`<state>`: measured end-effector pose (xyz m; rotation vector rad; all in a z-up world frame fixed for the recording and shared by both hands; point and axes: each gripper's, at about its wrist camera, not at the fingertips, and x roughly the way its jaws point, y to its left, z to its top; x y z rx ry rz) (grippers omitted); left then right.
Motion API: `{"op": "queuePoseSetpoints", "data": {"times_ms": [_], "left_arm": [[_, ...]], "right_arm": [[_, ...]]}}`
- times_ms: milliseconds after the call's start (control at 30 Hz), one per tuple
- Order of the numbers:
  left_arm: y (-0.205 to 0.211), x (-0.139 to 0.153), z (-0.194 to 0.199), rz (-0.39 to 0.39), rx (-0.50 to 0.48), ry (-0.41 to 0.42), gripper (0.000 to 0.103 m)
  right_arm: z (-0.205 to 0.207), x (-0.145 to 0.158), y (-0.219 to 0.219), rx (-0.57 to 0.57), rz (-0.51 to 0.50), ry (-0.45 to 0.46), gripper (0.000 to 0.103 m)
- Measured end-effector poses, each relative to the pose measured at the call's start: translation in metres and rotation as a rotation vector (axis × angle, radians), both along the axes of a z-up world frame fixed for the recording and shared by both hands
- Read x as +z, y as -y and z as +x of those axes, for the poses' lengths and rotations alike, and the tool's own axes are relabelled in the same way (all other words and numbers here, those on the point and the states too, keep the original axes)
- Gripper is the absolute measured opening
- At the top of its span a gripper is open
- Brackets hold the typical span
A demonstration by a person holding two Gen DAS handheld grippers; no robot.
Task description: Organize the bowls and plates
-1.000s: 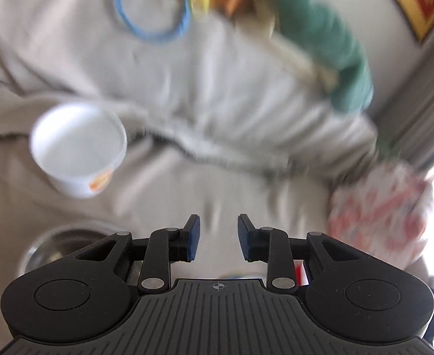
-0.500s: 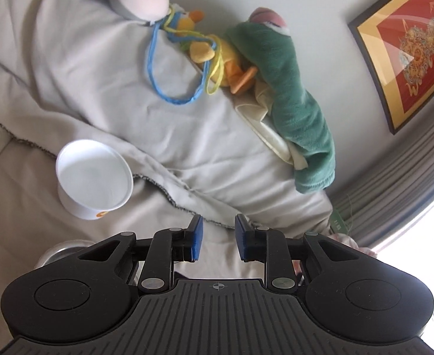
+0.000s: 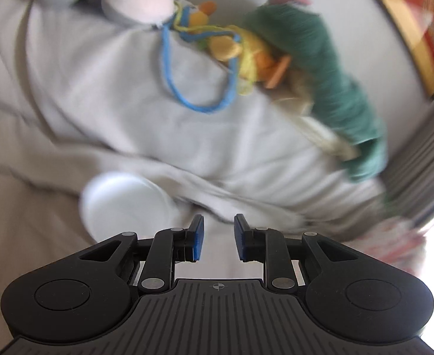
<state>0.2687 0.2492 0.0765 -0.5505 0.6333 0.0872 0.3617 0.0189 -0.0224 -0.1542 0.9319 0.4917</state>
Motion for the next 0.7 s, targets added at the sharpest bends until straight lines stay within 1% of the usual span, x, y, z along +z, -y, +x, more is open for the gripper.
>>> {"op": "queuePoseSetpoints", "data": {"times_ms": [33, 67, 133, 167, 200, 267, 333, 400, 467, 533, 567, 600, 667, 700], "left_arm": [[-0.008, -0.01, 0.008, 0.033, 0.027, -0.038, 0.025], [-0.017, -0.022, 0.017, 0.041, 0.042, -0.079, 0.025], [-0.036, -0.049, 0.035, 0.032, 0.041, -0.155, 0.026], [-0.046, -0.064, 0.042, 0.012, 0.055, -0.198, 0.026], [-0.053, -0.075, 0.046, 0.0, 0.074, -0.22, 0.026], [-0.064, -0.094, 0.053, 0.009, 0.124, -0.25, 0.026], [-0.072, -0.102, 0.055, 0.048, 0.184, -0.266, 0.026], [-0.076, -0.103, 0.054, 0.097, 0.224, -0.27, 0.026], [-0.082, -0.1, 0.051, 0.129, 0.256, -0.264, 0.026], [-0.088, -0.098, 0.048, 0.152, 0.282, -0.263, 0.026], [-0.091, -0.097, 0.047, 0.152, 0.288, -0.265, 0.026], [-0.095, -0.098, 0.047, 0.143, 0.291, -0.27, 0.026], [-0.101, -0.104, 0.049, 0.136, 0.293, -0.289, 0.026], [-0.102, -0.108, 0.051, 0.136, 0.289, -0.302, 0.026]], "right_arm": [[0.005, 0.004, -0.007, 0.008, -0.026, 0.011, 0.081], [0.01, 0.007, -0.015, 0.011, -0.053, 0.018, 0.081], [0.022, 0.014, -0.029, 0.002, -0.095, 0.028, 0.084], [0.029, 0.017, -0.037, -0.007, -0.107, 0.037, 0.086], [0.034, 0.02, -0.044, -0.019, -0.115, 0.045, 0.09], [0.046, 0.023, -0.059, -0.037, -0.11, 0.048, 0.091], [0.053, 0.02, -0.071, -0.009, -0.058, 0.017, 0.091], [0.061, 0.009, -0.089, 0.018, -0.017, -0.035, 0.091], [0.066, -0.005, -0.11, 0.018, -0.028, -0.048, 0.09], [0.071, -0.022, -0.129, 0.009, -0.061, -0.057, 0.086], [0.073, -0.03, -0.135, 0.005, -0.066, -0.073, 0.085], [0.075, -0.037, -0.14, 0.007, -0.068, -0.091, 0.08], [0.078, -0.05, -0.147, 0.013, -0.075, -0.13, 0.066], [0.078, -0.055, -0.149, 0.016, -0.077, -0.144, 0.053]]}}
